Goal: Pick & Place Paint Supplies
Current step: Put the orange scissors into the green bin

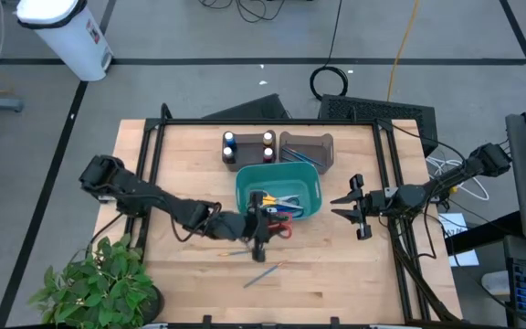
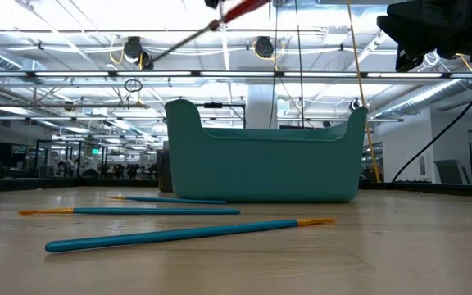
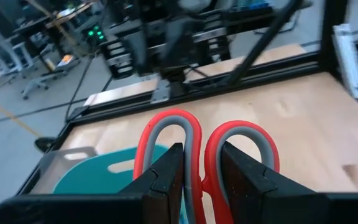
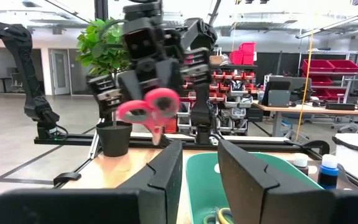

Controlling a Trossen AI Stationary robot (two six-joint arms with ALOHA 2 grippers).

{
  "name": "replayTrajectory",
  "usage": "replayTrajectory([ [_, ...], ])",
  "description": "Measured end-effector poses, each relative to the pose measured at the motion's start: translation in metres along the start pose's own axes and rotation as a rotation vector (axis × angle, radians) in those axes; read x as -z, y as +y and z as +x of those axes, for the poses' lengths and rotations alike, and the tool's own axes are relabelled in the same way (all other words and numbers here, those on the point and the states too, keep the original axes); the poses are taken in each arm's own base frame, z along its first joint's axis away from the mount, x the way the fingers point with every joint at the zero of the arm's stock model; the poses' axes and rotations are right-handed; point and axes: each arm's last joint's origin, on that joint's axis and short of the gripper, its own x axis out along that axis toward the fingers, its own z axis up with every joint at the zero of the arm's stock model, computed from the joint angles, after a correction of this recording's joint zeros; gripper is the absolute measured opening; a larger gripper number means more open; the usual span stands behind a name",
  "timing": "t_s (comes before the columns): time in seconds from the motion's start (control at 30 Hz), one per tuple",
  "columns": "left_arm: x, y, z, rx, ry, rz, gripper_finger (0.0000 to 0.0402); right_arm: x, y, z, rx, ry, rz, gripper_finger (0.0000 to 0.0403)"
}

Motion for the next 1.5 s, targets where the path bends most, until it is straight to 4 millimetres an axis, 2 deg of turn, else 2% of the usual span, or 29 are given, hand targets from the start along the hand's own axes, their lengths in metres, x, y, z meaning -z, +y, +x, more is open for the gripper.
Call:
replayTrajectory([
  [0.47,0.013,0.064,0.024,0.013,0.018,-0.052,0.0097,0.0,0.0,0.0,0.0,0.0,-0.004,0.0093],
  [0.87,0.027,0.104,0.036,-0.037,0.057,-0.006,0.0097,0.0,0.0,0.0,0.001,0.0,-0.004,0.0093],
  [1.1,0.042,0.108,0.048,-0.03,0.096,-0.016,0.0097,0.0,0.0,0.0,0.0,0.0,-0.004,0.0093],
  [1.5,0.079,0.1,0.075,-0.003,0.198,-0.019,0.0097,0.0,0.0,0.0,0.001,0.004,-0.006,0.0093],
])
